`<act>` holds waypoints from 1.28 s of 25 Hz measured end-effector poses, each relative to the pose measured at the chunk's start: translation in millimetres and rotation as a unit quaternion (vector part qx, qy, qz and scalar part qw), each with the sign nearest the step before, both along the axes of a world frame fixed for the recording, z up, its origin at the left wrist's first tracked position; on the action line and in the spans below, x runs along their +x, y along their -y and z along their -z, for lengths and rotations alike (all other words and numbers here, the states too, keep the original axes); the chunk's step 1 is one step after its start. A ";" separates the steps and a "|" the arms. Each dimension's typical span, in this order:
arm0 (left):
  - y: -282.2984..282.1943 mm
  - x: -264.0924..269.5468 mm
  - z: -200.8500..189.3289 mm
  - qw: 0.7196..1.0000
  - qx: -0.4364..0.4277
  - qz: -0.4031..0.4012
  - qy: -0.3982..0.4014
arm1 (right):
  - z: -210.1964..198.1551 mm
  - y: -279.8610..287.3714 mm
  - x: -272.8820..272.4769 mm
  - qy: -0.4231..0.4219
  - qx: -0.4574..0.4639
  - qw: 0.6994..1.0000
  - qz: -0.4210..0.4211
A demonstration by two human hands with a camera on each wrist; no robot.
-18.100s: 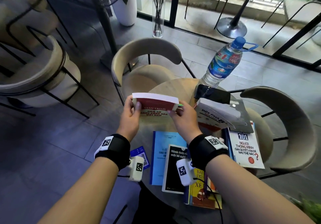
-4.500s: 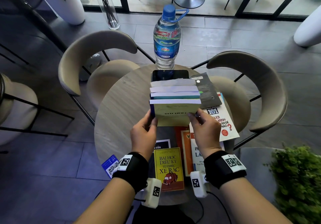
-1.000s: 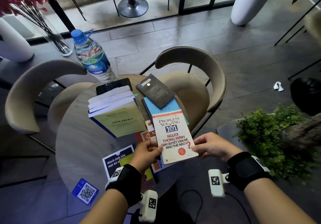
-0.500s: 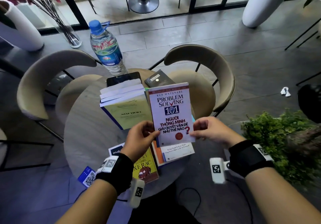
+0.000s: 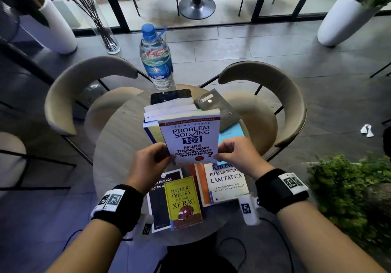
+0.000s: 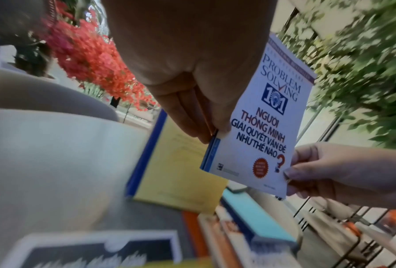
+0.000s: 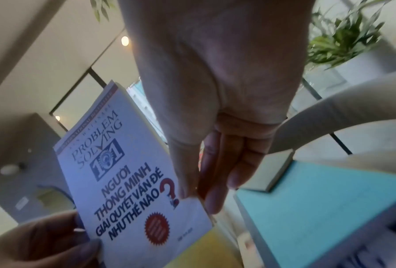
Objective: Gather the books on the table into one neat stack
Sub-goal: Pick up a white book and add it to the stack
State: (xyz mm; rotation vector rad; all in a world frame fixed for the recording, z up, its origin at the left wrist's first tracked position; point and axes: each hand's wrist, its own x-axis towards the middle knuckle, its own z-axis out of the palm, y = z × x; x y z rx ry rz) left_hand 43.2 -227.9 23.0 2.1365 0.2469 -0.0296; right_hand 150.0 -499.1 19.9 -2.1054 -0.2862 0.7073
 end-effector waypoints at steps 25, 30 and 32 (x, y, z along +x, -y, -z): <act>-14.5 -14.4 68.0 0.958 -0.098 -0.258 -0.071 | 90.4 -92.8 -27.8 0.132 -0.145 0.976 0.096; -3.0 -10.4 63.6 0.960 -0.106 -0.246 -0.077 | 86.0 -86.0 -25.8 0.117 -0.126 0.978 0.121; -0.4 -8.9 63.7 0.961 -0.107 -0.242 -0.078 | 90.1 -81.8 -27.8 0.112 -0.119 0.979 0.119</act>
